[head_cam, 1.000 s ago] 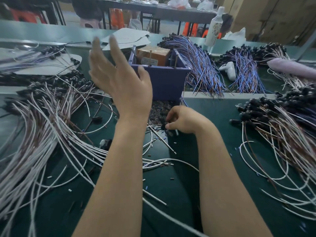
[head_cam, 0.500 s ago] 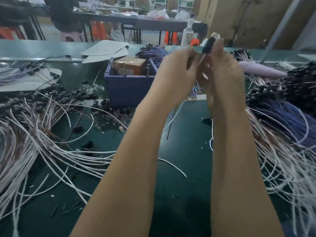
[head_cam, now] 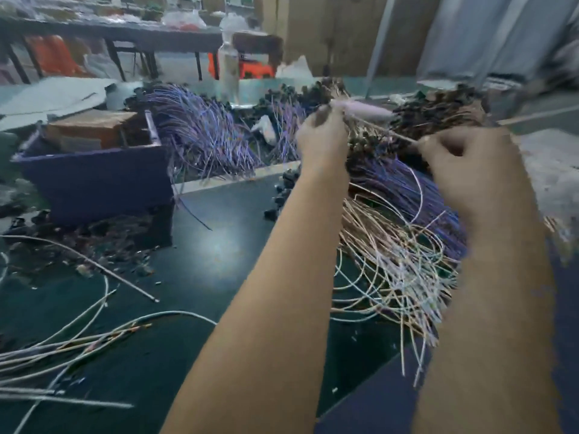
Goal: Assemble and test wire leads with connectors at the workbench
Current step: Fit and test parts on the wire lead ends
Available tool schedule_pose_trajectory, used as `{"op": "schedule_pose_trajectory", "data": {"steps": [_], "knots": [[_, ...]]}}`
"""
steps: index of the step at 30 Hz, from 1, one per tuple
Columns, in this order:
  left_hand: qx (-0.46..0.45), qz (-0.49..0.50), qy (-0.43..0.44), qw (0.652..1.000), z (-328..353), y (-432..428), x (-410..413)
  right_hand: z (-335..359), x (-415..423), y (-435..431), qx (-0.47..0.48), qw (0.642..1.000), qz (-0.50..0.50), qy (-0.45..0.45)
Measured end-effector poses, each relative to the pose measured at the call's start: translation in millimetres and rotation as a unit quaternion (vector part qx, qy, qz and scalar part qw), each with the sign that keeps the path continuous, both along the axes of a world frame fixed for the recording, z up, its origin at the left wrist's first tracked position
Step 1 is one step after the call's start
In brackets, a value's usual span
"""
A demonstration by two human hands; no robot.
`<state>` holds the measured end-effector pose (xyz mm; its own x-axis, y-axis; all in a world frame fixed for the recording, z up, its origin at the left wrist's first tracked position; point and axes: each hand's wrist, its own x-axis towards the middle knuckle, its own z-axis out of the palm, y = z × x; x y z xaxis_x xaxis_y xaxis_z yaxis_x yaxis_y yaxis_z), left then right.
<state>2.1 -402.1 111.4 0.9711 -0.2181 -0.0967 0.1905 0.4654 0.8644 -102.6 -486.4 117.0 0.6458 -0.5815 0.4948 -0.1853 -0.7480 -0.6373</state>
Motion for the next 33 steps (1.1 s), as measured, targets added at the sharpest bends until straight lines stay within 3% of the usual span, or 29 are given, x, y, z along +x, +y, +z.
{"op": "schedule_pose_trajectory", "data": {"steps": [3,6,13,16,19,22,27,33], "knots": [[0.064,-0.089,0.082,0.991,-54.6,-16.0,-0.5,-52.5,21.7,-10.3,0.048,0.99,-0.049,0.125],[0.11,-0.088,0.129,0.981,-88.1,-23.3,2.5,-103.0,44.9,-4.8,0.082,0.972,-0.061,0.213],[0.141,-0.104,0.084,0.981,-98.0,-10.1,4.4,-119.5,53.7,4.0,0.067,0.972,-0.149,0.168],[0.126,-0.088,0.052,0.987,-88.4,12.7,6.2,-108.2,55.8,25.0,0.026,0.987,-0.145,0.064],[0.082,-0.022,0.019,0.996,-73.0,55.4,10.2,-93.1,68.4,64.3,0.019,0.996,-0.043,-0.074],[0.061,0.087,-0.015,0.994,-59.5,116.1,15.6,-81.2,86.2,122.2,0.071,0.986,0.1,-0.112],[0.043,0.311,-0.026,0.949,-55.1,232.6,17.1,-84.9,115.5,233.3,0.102,0.938,0.329,0.04],[0.049,0.452,0.058,0.889,-74.1,354.0,7.9,-105.6,128.5,354.1,0.059,0.88,0.447,0.149]]}}
